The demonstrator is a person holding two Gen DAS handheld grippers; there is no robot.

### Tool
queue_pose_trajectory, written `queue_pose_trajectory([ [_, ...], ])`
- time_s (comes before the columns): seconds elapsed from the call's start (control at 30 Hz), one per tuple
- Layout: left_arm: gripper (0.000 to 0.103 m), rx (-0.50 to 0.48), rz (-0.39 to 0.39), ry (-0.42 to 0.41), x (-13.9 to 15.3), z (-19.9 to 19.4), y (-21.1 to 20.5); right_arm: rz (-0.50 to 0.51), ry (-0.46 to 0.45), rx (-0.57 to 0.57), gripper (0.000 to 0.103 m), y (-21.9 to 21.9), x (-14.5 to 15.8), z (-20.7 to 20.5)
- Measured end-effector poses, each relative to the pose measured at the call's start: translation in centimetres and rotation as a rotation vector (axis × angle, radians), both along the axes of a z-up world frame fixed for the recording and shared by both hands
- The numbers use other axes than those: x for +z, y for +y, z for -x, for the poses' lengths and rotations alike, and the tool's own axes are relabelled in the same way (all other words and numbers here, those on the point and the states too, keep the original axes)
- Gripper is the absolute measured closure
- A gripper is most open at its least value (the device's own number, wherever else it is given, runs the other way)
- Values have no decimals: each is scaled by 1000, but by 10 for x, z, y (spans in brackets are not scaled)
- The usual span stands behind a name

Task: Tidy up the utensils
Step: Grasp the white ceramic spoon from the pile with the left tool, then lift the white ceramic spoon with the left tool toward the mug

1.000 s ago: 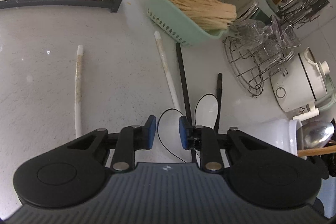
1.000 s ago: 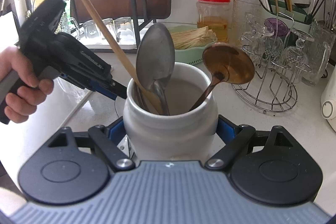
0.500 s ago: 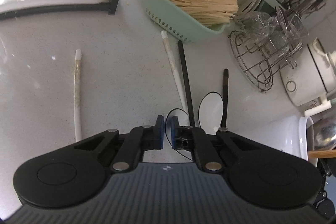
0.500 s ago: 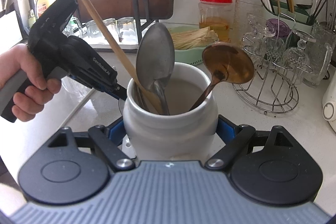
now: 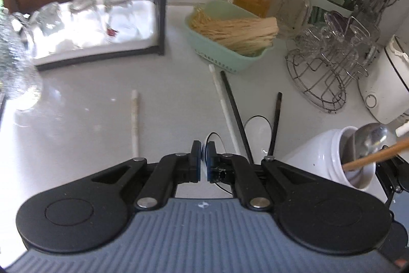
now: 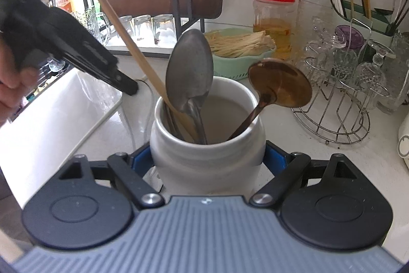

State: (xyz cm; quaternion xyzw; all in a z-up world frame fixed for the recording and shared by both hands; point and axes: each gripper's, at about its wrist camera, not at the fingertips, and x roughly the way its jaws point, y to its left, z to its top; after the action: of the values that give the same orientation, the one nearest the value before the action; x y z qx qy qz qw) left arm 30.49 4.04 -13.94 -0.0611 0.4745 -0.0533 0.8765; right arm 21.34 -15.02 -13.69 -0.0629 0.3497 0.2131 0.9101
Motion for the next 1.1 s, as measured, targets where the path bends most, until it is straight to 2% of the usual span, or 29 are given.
queue_pose_trajectory([
  [0.3,99,92,-66,-38,36,25,4,8,17,6,12,2,1,-5],
  [0.7,99,136,-75,-102,69,47,7,10,16,15,12,2,1,-3],
  [1.1,98,53,-99,-185,108,39,-8,2,6,30,12,2,1,7],
])
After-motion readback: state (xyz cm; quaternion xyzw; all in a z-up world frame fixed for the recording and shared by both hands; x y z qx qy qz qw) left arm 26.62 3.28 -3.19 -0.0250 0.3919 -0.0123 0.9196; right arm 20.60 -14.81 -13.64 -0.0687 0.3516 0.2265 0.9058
